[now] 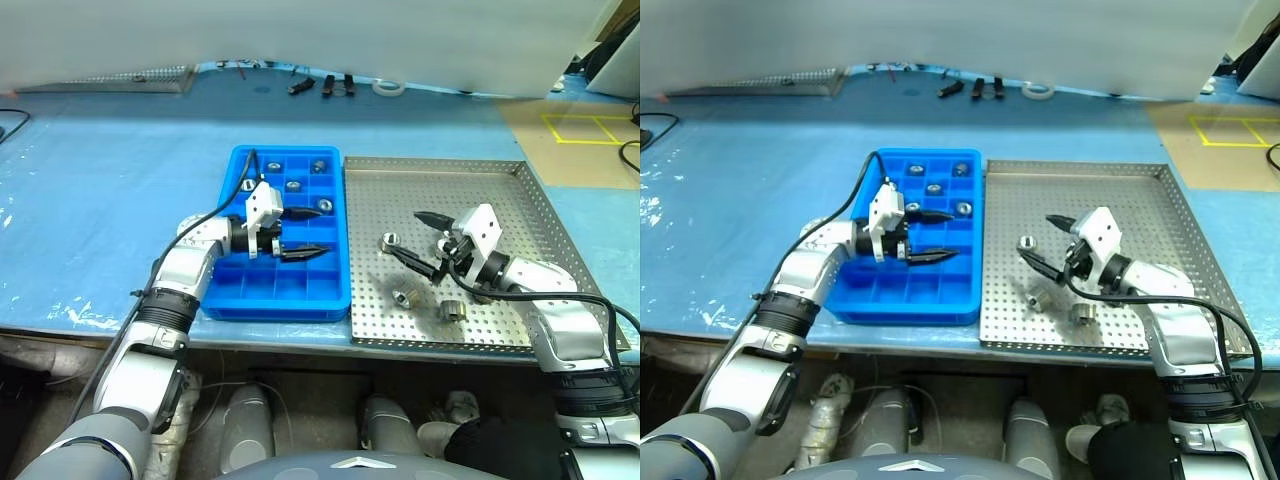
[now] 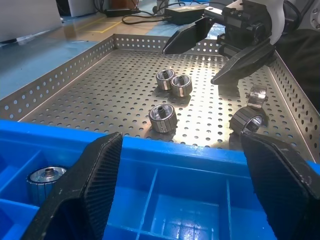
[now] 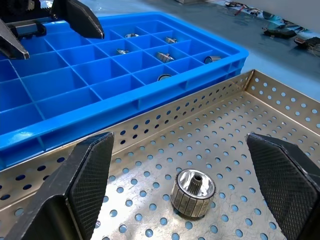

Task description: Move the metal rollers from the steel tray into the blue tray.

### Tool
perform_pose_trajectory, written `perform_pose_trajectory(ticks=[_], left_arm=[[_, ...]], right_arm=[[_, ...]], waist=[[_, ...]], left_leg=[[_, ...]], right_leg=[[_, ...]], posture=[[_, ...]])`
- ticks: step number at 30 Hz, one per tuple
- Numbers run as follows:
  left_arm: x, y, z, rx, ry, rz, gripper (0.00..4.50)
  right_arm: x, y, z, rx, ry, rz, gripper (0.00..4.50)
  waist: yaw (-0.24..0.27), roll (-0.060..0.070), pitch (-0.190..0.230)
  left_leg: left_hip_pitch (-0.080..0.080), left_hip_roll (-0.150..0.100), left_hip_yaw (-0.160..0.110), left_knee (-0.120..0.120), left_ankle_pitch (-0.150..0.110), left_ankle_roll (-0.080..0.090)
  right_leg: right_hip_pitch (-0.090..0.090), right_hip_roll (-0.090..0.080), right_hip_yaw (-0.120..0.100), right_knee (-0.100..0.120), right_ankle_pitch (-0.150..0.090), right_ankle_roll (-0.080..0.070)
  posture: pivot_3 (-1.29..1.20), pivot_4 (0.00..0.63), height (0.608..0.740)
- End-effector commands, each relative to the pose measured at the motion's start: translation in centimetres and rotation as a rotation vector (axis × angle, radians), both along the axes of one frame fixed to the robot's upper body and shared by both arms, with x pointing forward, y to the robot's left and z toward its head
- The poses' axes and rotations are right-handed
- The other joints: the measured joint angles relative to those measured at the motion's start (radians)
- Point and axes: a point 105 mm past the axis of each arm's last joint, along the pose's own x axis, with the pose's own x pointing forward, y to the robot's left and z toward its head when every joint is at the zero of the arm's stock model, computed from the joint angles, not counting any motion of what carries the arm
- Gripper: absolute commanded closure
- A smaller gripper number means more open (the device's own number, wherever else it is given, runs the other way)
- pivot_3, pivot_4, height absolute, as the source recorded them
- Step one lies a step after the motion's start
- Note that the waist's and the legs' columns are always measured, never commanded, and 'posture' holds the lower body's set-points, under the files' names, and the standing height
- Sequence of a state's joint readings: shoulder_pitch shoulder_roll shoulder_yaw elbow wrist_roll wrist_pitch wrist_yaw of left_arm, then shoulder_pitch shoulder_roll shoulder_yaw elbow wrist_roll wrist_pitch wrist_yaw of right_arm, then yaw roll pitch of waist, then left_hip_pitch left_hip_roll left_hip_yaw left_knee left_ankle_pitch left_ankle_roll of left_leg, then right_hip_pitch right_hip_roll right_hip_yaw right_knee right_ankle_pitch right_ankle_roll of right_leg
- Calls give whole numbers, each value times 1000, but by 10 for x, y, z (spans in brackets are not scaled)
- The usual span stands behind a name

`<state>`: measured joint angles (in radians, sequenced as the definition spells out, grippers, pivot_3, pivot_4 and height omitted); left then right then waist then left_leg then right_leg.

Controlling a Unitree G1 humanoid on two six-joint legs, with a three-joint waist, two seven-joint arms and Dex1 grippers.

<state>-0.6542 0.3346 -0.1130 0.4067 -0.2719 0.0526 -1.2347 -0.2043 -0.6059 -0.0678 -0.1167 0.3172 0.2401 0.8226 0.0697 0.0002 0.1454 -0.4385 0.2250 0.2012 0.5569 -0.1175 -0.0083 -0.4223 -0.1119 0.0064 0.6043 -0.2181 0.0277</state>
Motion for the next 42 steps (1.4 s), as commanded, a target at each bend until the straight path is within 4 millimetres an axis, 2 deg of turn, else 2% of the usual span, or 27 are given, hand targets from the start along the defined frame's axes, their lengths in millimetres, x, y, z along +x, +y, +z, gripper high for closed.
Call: perform_pose_trajectory(ticks=[1,16,24,31,34,37,38,42], left_arm=[[-1,0,15,-31,-45,-7,513],[3,-2,18,-22,-40,-19,513],[9,-5,24,-25,-38,-20,513],[16,-17,26,-23,-36,-46,513],[18,-26,28,-20,-37,-72,513],[31,-51,41,-27,-43,-66,513],[33,-56,43,-27,-46,-69,513],[37,-95,56,12,-56,-114,513]], right_arm=[[-1,-5,12,-5,-52,-7,35],[-3,-11,9,-2,-56,-44,35],[-3,-14,15,0,-72,-64,35],[-7,-24,18,4,-92,-127,35],[-11,-28,19,10,-104,-157,35],[-17,-35,20,13,-118,-210,35],[-19,-36,20,14,-120,-221,35],[-30,-42,17,21,-129,-293,35]], waist=[[0,0,0],[-2,0,0],[-2,0,0],[-3,0,0],[-9,0,0],[-9,-1,1],[-9,-2,1],[-27,-3,2]], left_leg=[[0,0,0,0,0,0],[0,0,1,-2,0,0],[0,0,1,-2,0,0],[0,-1,2,-3,0,0],[0,-1,3,-3,0,0],[0,-1,3,-3,0,0],[0,-1,3,-3,0,0],[-1,-2,4,-2,0,1]], right_leg=[[0,0,0,0,0,0],[0,0,1,-2,0,0],[-1,0,1,-2,0,0],[-1,0,2,-2,0,0],[-1,0,2,-2,-1,1],[-1,0,3,-2,-1,1],[-1,0,3,-2,-1,1],[-1,-1,3,-3,-1,1]], posture=[[-102,150,740],[-136,150,740],[-170,150,740],[-232,150,740],[-278,150,740],[-320,150,740],[-339,150,740],[-410,150,740]])
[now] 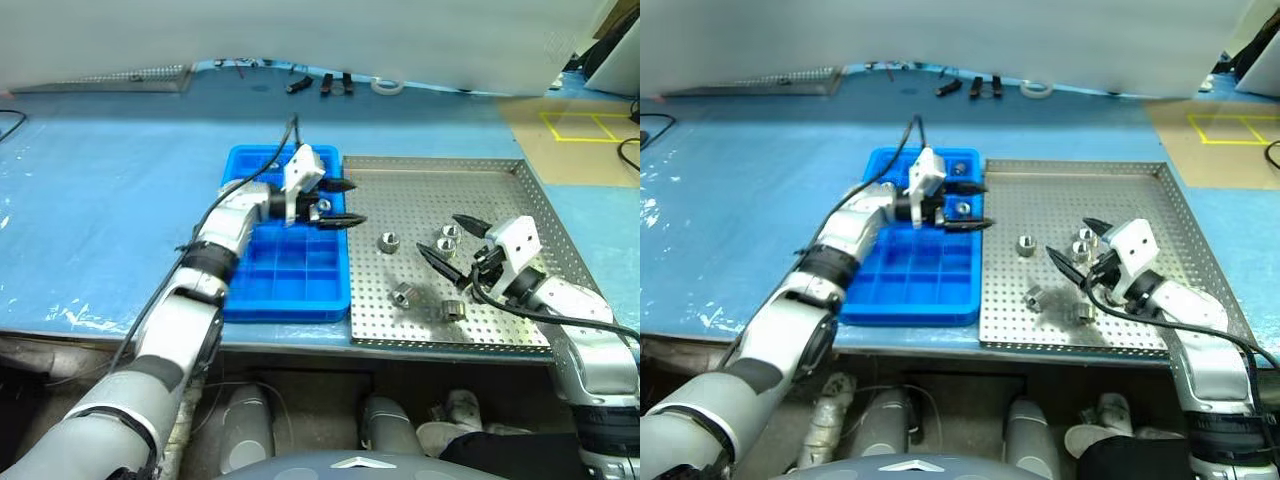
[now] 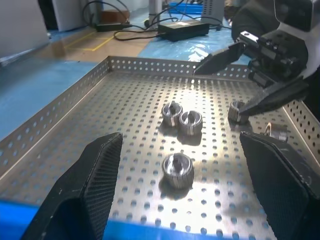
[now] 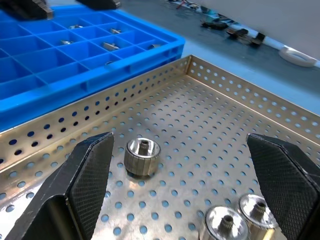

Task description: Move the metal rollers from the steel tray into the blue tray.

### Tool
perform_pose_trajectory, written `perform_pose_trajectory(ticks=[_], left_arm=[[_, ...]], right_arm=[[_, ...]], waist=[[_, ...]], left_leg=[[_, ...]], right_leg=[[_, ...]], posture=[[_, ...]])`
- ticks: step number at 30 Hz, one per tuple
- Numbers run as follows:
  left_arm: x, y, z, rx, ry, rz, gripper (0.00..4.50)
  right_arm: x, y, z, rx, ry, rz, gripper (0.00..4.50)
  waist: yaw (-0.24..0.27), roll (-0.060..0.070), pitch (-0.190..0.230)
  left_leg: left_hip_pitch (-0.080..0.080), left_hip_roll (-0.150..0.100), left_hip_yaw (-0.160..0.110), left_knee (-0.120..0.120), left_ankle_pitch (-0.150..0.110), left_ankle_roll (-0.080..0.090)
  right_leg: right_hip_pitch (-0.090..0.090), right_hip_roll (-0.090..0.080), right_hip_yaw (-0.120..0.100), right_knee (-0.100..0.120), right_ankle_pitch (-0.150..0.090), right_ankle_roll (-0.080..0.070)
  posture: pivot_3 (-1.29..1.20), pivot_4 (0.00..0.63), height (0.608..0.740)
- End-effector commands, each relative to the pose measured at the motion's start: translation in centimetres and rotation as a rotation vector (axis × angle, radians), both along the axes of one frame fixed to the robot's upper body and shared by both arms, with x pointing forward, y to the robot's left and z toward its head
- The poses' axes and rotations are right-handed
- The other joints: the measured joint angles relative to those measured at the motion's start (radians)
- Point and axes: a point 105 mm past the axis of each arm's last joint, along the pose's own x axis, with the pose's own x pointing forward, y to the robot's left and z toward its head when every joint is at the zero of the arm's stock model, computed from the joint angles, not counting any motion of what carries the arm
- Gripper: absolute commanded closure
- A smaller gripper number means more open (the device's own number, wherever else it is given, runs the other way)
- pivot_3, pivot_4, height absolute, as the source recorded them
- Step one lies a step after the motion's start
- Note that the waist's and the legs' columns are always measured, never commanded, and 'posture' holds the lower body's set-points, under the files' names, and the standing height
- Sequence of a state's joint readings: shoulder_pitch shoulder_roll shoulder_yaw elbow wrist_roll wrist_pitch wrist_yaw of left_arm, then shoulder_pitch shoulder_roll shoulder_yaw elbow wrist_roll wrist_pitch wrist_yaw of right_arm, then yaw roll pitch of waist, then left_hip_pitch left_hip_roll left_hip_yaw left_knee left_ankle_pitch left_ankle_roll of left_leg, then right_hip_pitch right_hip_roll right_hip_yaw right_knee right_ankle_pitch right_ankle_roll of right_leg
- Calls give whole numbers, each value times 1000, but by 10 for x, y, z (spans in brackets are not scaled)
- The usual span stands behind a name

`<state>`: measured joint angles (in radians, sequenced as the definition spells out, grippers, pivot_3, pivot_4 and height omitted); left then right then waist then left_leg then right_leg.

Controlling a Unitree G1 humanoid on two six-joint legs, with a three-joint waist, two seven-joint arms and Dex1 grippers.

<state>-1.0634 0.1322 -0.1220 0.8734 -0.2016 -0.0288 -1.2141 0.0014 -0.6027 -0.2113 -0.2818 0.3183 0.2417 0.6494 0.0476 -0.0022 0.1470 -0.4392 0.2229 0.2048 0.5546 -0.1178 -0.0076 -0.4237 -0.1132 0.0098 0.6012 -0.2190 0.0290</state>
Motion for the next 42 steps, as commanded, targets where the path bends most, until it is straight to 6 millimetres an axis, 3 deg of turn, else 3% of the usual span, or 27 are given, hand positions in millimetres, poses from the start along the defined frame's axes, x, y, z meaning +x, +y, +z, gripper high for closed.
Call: perform_pose_trajectory(ticks=[1,6,9,15,27,32,41,42], left_arm=[[3,-30,8,82,-71,-16,513],[1,-47,-16,272,-95,-38,513],[7,-42,-33,441,-157,-13,513],[13,-29,-45,621,-193,4,513],[10,-39,-77,692,-174,59,513],[15,-27,-89,770,-180,114,513],[25,-7,-94,823,-164,185,513],[26,-6,-94,825,-164,199,934]], right_arm=[[-10,-6,13,12,-66,-64,35],[-23,-8,8,31,-69,-136,35],[-34,-10,4,37,-65,-186,35],[-52,-12,2,42,-48,-234,35],[-68,-6,-3,50,-18,-267,35],[-71,-8,-5,38,-10,-279,35],[-68,-7,-8,32,-11,-294,35],[-67,-7,-8,30,-11,-294,0]], waist=[[-11,0,0],[-59,0,0],[-80,0,0],[-100,0,0],[-138,0,0],[-159,0,0],[-206,-1,0],[-214,-1,0]], left_leg=[[0,0,0,0,0,0],[-1,0,1,-2,-2,3],[-1,0,1,-4,-3,3],[-3,-2,1,-5,-4,5],[-3,-2,1,-4,-5,6],[-3,-2,1,-4,-5,6],[0,-8,-3,3,-7,9],[1,-10,-3,3,-8,10]], right_leg=[[0,0,0,-1,0,1],[0,1,1,-6,-1,2],[0,1,1,-10,-1,2],[0,0,1,-14,-1,2],[2,-2,-2,-15,-1,3],[3,-2,-3,-16,-1,3],[13,-9,-7,-16,-6,11],[13,-11,-8,-16,-6,11]], posture=[[-427,150,740],[-499,150,740],[-559,150,740],[-619,150,740],[-672,150,740],[-679,150,740],[-667,150,740],[-666,150,740]])
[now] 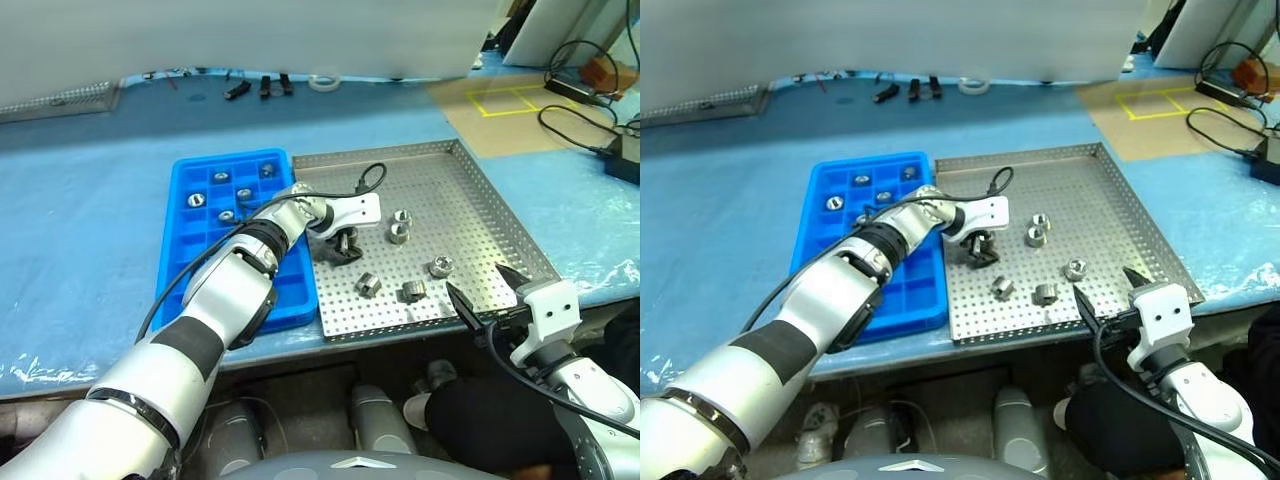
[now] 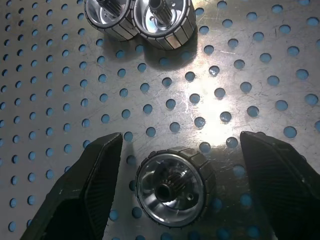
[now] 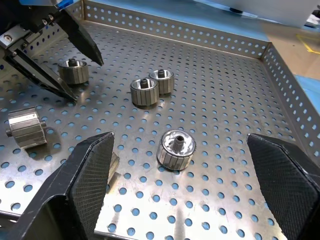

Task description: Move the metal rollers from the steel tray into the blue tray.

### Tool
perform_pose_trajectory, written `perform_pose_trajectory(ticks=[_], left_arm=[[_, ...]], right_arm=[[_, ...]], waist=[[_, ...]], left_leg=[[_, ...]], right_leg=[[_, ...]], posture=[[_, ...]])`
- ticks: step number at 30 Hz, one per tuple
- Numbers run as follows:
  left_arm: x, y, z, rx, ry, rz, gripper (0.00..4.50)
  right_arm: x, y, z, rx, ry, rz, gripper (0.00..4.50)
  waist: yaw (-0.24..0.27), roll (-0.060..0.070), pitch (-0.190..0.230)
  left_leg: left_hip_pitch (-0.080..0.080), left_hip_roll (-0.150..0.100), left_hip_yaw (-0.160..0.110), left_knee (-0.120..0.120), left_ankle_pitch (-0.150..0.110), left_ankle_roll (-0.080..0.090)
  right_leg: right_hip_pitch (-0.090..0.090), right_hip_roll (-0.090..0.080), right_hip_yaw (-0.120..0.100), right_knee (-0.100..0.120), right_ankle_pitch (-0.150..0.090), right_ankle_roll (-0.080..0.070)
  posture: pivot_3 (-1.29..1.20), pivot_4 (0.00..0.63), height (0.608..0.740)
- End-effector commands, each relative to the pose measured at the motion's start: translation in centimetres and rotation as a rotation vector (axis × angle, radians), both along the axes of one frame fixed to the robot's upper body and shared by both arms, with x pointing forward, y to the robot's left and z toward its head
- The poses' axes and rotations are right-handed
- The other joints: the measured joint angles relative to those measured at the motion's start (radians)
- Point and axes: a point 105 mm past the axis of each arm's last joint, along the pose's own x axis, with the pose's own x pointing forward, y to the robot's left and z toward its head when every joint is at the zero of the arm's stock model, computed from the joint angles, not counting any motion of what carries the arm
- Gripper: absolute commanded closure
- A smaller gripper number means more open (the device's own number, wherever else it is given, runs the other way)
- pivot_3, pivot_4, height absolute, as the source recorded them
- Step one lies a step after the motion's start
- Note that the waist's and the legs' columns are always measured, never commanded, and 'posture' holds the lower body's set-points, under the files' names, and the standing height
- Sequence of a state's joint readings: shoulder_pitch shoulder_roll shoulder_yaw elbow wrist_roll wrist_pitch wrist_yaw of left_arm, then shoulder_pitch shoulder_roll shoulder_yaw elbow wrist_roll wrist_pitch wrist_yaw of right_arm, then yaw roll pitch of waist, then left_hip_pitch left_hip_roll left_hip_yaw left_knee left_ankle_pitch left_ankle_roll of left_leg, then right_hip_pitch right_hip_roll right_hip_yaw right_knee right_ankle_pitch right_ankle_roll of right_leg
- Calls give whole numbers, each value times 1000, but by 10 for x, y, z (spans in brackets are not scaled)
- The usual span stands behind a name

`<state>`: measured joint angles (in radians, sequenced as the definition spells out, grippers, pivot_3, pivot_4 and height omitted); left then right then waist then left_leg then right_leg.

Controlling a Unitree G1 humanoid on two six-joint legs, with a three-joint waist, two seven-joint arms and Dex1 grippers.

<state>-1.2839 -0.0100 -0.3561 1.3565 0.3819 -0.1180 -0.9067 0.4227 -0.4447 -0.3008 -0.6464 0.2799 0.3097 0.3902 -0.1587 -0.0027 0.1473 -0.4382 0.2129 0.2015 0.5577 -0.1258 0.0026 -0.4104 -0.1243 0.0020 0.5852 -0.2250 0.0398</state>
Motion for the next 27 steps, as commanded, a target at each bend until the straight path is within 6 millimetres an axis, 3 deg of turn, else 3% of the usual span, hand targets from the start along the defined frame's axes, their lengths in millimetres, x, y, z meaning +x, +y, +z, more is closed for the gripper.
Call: perform_pose_trajectory(ticks=[1,6,11,15,21,27], left_arm=[[8,19,-10,72,-16,75,1153],[15,32,-9,90,-24,122,2707],[16,45,-11,127,-21,120,2748],[16,43,-8,76,0,127,2757],[0,23,16,-136,147,11,2757],[-13,31,38,-270,262,-131,2757]], right_arm=[[1,5,12,-19,-52,14,0],[6,5,13,-24,-58,18,0],[10,7,13,-26,-64,24,0],[14,7,13,-26,-70,27,0],[18,11,13,-21,-73,47,0],[27,14,16,-26,-84,88,0]], waist=[[-17,0,0],[-48,0,0],[-79,-1,0],[-97,-1,0],[-101,-1,1],[-93,0,1]], left_leg=[[0,-2,0,1,-1,2],[-2,-7,-5,5,-4,7],[-2,-8,-10,6,-6,10],[-1,-8,-11,6,-6,10],[-4,-9,-13,5,-6,10],[-11,-9,-8,5,-9,16]], right_leg=[[1,-1,0,0,0,0],[6,-5,0,-8,0,0],[9,-7,-1,-13,0,0],[9,-7,-2,-13,0,0],[8,-9,-4,-13,0,0],[3,-13,-12,-12,5,-8]], posture=[[-664,150,740],[-652,150,740],[-636,150,740],[-625,150,740],[-596,150,740],[-552,150,740]])
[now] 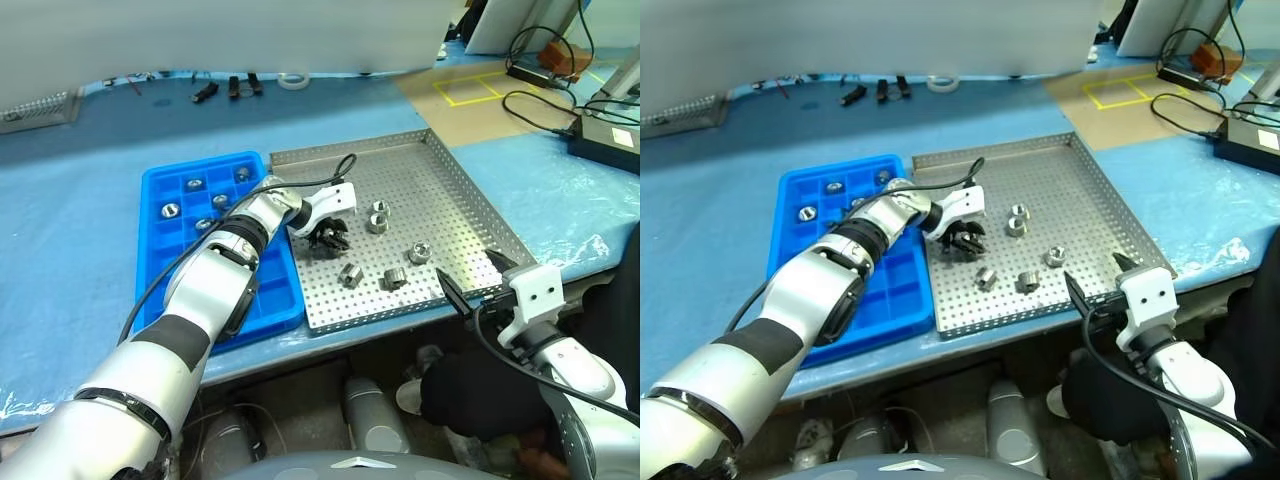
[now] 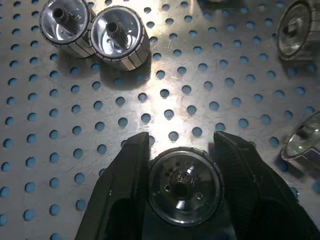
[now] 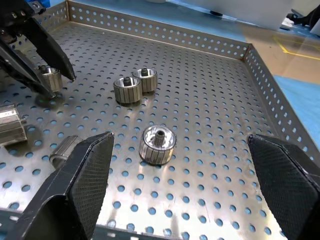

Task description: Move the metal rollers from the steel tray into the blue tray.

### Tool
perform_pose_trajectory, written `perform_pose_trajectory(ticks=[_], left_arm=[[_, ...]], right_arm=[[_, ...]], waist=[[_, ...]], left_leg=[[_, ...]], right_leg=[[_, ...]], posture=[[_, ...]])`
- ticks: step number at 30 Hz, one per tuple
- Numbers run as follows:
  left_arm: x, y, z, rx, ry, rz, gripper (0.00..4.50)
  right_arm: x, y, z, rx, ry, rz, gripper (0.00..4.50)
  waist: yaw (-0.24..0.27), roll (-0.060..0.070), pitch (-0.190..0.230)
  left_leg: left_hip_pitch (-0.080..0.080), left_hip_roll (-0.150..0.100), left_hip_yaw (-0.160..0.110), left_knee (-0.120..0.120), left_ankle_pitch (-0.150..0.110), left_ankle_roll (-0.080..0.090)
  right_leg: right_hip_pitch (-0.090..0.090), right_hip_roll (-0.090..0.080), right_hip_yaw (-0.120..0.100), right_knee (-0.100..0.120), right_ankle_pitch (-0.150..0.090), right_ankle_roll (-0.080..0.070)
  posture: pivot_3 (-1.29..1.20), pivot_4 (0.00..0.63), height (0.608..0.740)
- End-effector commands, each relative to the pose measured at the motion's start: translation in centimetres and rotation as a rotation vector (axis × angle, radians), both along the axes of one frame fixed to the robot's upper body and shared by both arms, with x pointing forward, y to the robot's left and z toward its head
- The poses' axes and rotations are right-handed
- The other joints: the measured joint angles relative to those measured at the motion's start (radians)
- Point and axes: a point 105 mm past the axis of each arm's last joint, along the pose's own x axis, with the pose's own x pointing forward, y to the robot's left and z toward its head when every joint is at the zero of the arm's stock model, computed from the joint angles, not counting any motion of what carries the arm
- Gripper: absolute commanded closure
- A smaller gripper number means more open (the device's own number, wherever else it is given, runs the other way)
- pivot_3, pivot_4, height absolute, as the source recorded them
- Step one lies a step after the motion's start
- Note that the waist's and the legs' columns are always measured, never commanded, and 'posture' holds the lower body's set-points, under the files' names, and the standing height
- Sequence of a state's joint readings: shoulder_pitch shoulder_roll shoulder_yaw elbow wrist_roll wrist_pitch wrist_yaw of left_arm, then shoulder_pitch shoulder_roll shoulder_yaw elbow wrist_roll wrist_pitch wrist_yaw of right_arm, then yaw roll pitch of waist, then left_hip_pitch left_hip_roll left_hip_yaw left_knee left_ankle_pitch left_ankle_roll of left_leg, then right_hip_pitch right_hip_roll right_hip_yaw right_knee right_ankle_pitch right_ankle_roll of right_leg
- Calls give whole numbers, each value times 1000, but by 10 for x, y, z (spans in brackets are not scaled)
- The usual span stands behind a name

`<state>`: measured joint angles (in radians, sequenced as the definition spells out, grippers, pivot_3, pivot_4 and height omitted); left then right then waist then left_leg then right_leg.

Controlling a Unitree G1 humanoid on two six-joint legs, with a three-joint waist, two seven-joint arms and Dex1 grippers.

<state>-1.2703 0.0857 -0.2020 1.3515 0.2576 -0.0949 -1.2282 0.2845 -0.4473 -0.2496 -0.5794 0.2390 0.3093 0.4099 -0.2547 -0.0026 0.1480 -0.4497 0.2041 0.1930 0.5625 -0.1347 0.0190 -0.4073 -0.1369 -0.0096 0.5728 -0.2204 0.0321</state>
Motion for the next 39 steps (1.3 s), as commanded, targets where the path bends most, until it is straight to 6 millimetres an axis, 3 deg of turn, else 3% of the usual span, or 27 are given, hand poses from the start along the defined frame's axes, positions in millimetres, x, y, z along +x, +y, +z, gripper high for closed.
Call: perform_pose_trajectory(ticks=[1,3,6,11,17,22,24,30,39], left_arm=[[-1,3,30,-141,-5,-63,2757],[-2,7,37,-180,5,-73,2757],[1,28,54,-264,-16,-73,2757],[-1,61,65,-365,-57,-13,2757],[-22,97,76,-478,-134,187,2757],[-34,122,71,-509,-169,395,2757],[-37,128,68,-519,-176,457,2757],[-29,138,54,-510,-229,608,2757],[-14,140,23,-405,-202,659,2757]], right_arm=[[5,4,11,-17,-38,44,0],[7,6,14,-11,-41,67,0],[14,25,28,11,-56,189,0],[36,52,46,0,-61,383,0],[65,97,64,0,-79,626,0],[69,131,72,33,-97,775,0],[69,140,75,43,-99,816,0],[73,151,78,36,-106,868,0],[73,144,73,14,-98,838,0]], waist=[[6,0,0],[22,1,1],[34,1,1],[95,1,4],[235,3,12],[358,6,14],[382,6,14],[414,6,14],[408,6,14]], left_leg=[[-1,1,2,0,0,1],[-1,1,3,0,-1,3],[-1,1,3,0,-2,3],[4,1,4,2,-2,3],[10,3,7,0,2,-2],[8,4,8,-2,5,-4],[7,3,8,-2,5,-4],[4,2,4,-1,5,-10],[6,5,-7,-4,14,-24]], right_leg=[[0,0,-2,0,0,0],[0,0,-4,0,0,0],[1,-2,-5,1,0,0],[3,-6,-3,8,0,0],[2,-6,1,16,-1,-1],[1,-4,-3,21,-5,-8],[1,-5,-4,20,-5,-9],[1,-5,-8,21,-5,-9],[-4,1,-11,34,-9,-3]], posture=[[-532,150,740],[-504,150,740],[-411,150,740],[-219,150,740],[49,150,740],[178,150,740],[210,150,740],[237,150,740],[179,150,740]])
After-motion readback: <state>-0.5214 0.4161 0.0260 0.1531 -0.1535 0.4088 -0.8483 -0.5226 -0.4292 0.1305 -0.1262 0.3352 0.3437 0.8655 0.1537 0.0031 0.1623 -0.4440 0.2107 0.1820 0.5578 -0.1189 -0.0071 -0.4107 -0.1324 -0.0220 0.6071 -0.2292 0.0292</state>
